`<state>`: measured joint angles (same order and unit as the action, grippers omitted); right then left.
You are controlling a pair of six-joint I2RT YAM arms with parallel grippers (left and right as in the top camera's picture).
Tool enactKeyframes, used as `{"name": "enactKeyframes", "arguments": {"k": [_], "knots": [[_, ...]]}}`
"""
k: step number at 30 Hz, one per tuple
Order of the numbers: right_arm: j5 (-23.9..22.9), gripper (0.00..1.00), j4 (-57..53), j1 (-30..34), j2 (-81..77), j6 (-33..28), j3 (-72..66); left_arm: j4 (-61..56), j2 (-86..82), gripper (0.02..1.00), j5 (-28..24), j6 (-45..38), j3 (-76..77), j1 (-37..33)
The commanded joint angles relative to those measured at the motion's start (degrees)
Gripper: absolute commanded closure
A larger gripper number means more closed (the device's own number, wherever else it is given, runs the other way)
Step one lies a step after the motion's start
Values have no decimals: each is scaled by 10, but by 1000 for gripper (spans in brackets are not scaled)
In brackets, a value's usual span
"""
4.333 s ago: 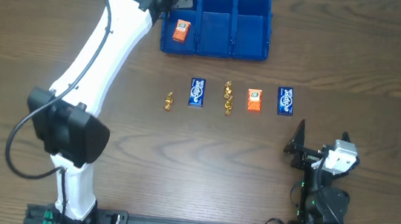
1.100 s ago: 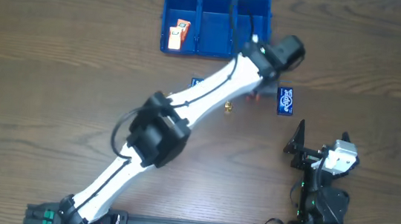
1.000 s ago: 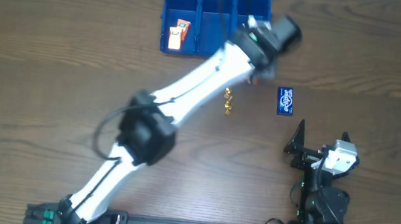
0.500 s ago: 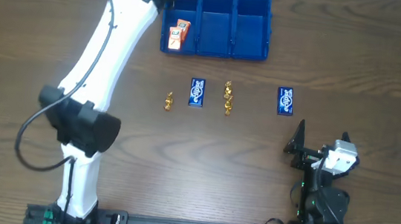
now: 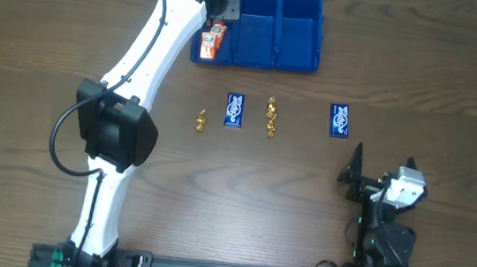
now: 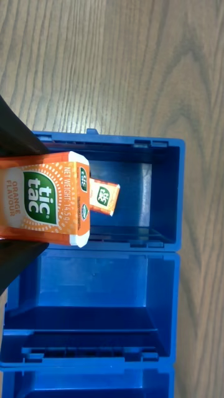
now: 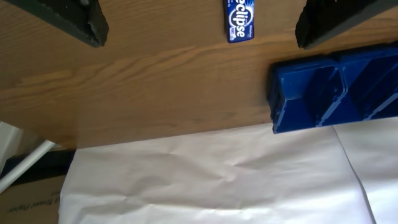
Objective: Sort Candies Into Trays
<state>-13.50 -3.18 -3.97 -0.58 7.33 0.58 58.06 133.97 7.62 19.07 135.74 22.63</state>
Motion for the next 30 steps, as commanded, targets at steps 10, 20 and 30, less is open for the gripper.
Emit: {"name": "enactKeyframes", "arguments": {"k": [10, 20, 30], "knots": [[-1, 1, -2, 2, 5, -3, -1, 4, 3, 435, -7, -12, -7, -14], [-1, 1, -2, 2, 5, -3, -1, 3, -12, 115, -32, 3, -7, -17], [-1, 1, -2, 2, 5, -3, -1, -5, -221, 119, 3, -3, -16, -16]]}}
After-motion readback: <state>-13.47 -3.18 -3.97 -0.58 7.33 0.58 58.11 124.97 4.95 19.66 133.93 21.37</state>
